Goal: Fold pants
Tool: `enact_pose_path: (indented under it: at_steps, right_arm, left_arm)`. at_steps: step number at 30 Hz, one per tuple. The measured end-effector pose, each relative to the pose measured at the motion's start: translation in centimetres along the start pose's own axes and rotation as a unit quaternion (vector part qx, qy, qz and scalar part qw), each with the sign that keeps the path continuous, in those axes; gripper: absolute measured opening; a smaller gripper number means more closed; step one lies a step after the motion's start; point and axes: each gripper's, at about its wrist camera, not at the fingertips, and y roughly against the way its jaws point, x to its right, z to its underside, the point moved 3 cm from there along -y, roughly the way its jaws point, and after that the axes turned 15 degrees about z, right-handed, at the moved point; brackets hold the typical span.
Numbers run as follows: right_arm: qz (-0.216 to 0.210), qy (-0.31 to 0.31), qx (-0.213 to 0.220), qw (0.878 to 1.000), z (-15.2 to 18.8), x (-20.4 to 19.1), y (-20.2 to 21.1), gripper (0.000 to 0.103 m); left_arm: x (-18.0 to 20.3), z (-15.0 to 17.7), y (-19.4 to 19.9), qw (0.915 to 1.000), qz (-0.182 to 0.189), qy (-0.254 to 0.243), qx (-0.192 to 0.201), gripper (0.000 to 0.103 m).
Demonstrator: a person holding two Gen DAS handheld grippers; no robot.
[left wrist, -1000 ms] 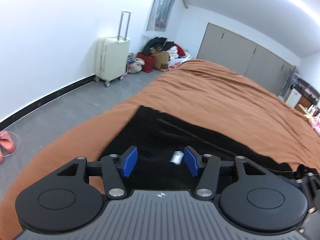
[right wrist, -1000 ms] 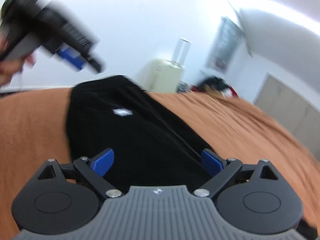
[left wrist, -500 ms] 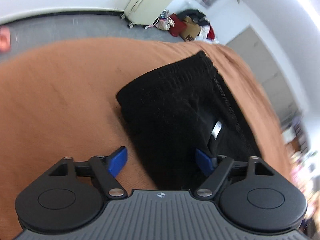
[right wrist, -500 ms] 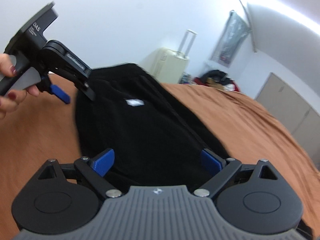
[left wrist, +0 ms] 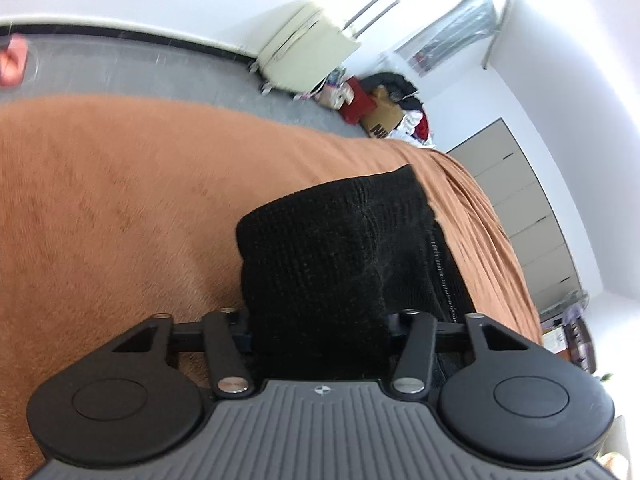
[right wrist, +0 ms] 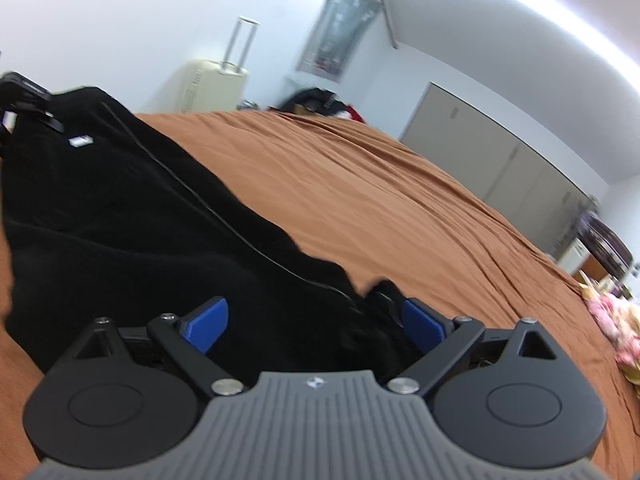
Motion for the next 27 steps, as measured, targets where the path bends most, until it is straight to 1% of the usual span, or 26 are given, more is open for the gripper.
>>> enact_pose_path:
  at_steps: [1, 2, 4, 6, 8, 10, 12, 13, 15, 16, 18, 19, 21, 23, 25, 26, 27]
  right_arm:
    - [0.006, -0.001, -0.004, 1.0, 0.4, 0.5, -0.2, 0.09]
    - [0.011, -0.004, -0.009, 1.0, 0.8, 1.0, -0.5, 0.09]
    - [0.017, -0.013, -0.019, 1.0, 1.4, 1.8, -0.8, 0.091]
    - [0.02, -0.028, -0.029, 0.999, 2.2, 2.7, -1.1, 0.091]
    - [0.022, -0.042, -0.038, 0.998, 2.7, 3.3, -1.2, 0.091]
    - [0.025, -0.051, -0.043, 0.997, 3.2, 3.8, -1.3, 0.091]
    - [0.028, -0.063, -0.047, 0.997, 3.5, 4.4, -1.1, 0.091]
    - [0.028, -0.068, -0.048, 0.996, 3.4, 4.2, -1.4, 0.091]
    - [0.028, -0.08, -0.048, 0.995, 3.5, 4.7, -1.2, 0.092]
    - [0.028, -0.083, -0.048, 0.995, 3.5, 5.0, -1.3, 0.093]
    - [0.03, -0.086, -0.044, 0.995, 3.7, 5.3, -1.0, 0.094]
    - [0.031, -0.086, -0.043, 0.995, 3.9, 5.6, -0.8, 0.095]
    - [0.032, -0.085, -0.042, 0.995, 4.2, 6.0, -0.5, 0.095]
    - [0.033, -0.085, -0.043, 0.995, 4.3, 6.1, -0.5, 0.094]
    - [0.033, -0.088, -0.045, 0.995, 4.6, 6.4, -0.5, 0.095]
    - [0.031, -0.091, -0.047, 0.994, 4.8, 6.5, -0.4, 0.095]
    - [0.029, -0.095, -0.049, 0.994, 4.9, 6.7, -0.4, 0.095]
  left_arm:
    - [0.9, 0.1, 0.2, 0.9998, -0.004, -0.017, 0.004, 0.05]
    - [2.0, 0.3, 0.3, 0.9989, -0.009, -0.046, 0.011, 0.049]
    - [4.7, 0.8, 0.7, 0.9946, -0.012, -0.101, 0.02, 0.048]
    - [7.2, 1.2, 1.0, 0.9899, -0.001, -0.14, 0.024, 0.047]
    - [10.1, 1.9, 1.5, 0.9848, 0.018, -0.171, 0.025, 0.047]
    - [13.1, 3.0, 1.7, 0.9765, 0.035, -0.212, 0.02, 0.047]
    - [16.4, 4.6, 1.6, 0.962, 0.05, -0.268, 0.011, 0.047]
    - [18.0, 5.9, 1.6, 0.9517, 0.055, -0.302, 0.003, 0.047]
    - [20.7, 8.6, 1.1, 0.926, 0.061, -0.372, -0.017, 0.046]
    - [22.1, 10.4, 0.8, 0.9093, 0.065, -0.41, -0.031, 0.046]
    - [23.9, 13.8, 0.2, 0.8803, 0.07, -0.466, -0.058, 0.047]
    - [24.6, 15.6, -0.3, 0.8637, 0.073, -0.493, -0.076, 0.046]
    - [25.3, 19.1, -0.9, 0.8342, 0.078, -0.535, -0.111, 0.047]
    - [25.2, 22.5, -1.6, 0.8019, 0.077, -0.574, -0.146, 0.047]
    - [24.7, 25.5, -2.0, 0.7648, 0.074, -0.614, -0.179, 0.047]
    - [24.1, 26.8, -2.3, 0.7495, 0.073, -0.627, -0.198, 0.047]
    - [23.8, 27.9, -2.3, 0.7417, 0.07, -0.631, -0.217, 0.047]
